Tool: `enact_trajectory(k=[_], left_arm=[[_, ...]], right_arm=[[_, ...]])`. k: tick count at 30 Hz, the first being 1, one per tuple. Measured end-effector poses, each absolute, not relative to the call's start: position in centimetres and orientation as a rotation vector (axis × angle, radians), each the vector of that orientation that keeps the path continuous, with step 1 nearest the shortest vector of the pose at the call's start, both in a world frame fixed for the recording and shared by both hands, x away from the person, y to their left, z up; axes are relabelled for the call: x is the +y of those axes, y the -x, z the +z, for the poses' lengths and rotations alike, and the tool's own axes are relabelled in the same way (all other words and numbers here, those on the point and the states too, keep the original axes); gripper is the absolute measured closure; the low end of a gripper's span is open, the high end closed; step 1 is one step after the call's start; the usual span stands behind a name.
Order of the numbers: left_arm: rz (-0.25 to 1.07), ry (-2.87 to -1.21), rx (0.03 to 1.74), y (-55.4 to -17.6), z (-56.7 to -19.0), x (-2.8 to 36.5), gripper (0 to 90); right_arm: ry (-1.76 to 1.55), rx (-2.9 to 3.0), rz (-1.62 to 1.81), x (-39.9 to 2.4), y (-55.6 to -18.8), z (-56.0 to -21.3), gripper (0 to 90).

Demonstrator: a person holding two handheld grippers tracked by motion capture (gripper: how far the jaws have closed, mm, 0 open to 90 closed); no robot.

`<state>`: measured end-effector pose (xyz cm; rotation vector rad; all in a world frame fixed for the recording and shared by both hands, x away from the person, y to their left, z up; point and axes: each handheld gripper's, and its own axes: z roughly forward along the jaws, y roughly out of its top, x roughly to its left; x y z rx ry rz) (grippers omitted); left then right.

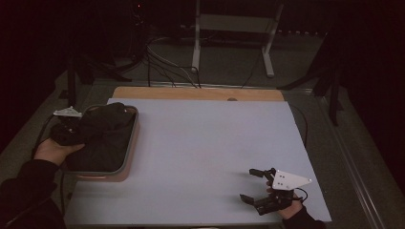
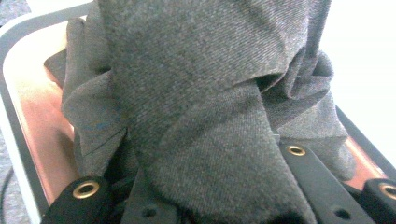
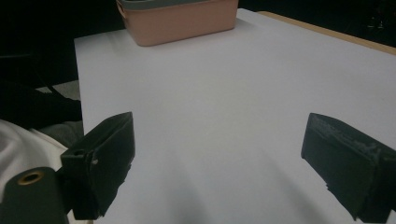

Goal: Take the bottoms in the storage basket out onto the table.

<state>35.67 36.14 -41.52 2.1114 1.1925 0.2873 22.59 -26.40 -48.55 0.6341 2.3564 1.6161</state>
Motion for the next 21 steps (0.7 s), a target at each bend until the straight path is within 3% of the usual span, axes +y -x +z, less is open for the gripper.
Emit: enact_trajectory(k=[21], left_arm=[[0.279, -2.007, 1.193, -34.6, -39.5, 37.9, 72.9]], right_arm=[[-0.635, 2.349, 1.608, -26.5, -22.7, -48.5, 9.9]])
